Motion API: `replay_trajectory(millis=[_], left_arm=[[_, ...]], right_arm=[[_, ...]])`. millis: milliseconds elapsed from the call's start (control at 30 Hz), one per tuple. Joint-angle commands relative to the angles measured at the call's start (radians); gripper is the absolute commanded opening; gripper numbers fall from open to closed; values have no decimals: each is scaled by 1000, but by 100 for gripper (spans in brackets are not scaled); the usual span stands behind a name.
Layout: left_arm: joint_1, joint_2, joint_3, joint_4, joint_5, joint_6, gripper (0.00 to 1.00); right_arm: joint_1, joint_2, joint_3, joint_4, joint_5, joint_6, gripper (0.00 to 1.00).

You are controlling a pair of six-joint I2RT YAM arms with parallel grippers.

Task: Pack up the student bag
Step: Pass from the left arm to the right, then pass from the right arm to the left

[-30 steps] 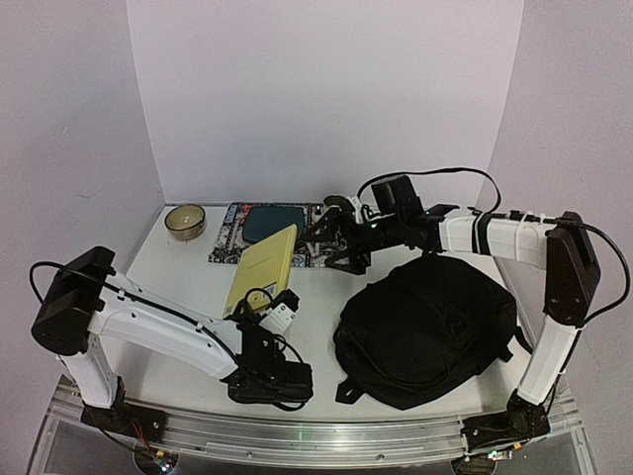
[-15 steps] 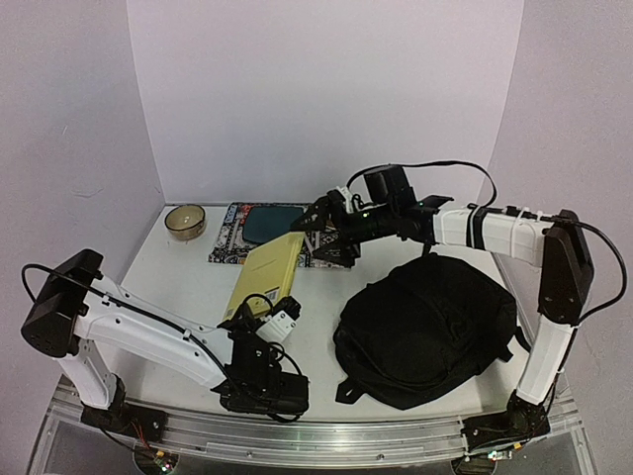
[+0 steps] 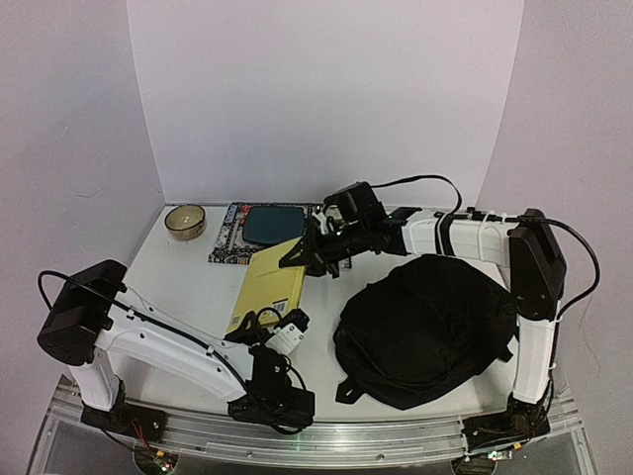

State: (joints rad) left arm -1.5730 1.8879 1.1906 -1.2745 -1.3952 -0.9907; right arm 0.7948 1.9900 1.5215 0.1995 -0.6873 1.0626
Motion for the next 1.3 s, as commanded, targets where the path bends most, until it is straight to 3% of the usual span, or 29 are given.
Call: replay_trajectory(millis=[0, 133, 233, 367, 500, 633, 900, 967, 1100, 1167, 1267], left_arm=[[-6, 19, 66, -135, -222, -172, 2], [-6, 23, 64, -135, -190, -228, 8], [-7, -9, 46, -135, -158, -275, 20], [-7, -113, 13, -135, -115, -327, 57], [-8, -179, 5, -135, -90, -345, 83], [-7, -213, -1, -134, -62, -399, 92], [-14, -392, -94, -116, 35, -671, 99], [-16, -441, -109, -1, 65, -571, 99], [18, -554, -208, 542, 193, 13, 99], [80, -622, -284, 772, 313, 232, 99], [193, -733, -379, 1037, 486, 426, 99]], right_arm=[[-3, -18, 68, -1, 2, -14, 0], [-16, -36, 81, -9, 24, -30, 0], [-32, -56, 79, -16, 37, -44, 0], [-54, -96, 52, -28, 65, -74, 0], [-70, -139, 13, -29, 107, -100, 0], [-110, -192, -37, -29, 131, -112, 0], [-154, -288, -115, -54, 180, -181, 0], [-153, -292, -134, -55, 172, -191, 0], [-154, -305, -155, -55, 168, -219, 0], [-153, -318, -161, -55, 167, -231, 0], [-153, -342, -177, -55, 172, -245, 0]])
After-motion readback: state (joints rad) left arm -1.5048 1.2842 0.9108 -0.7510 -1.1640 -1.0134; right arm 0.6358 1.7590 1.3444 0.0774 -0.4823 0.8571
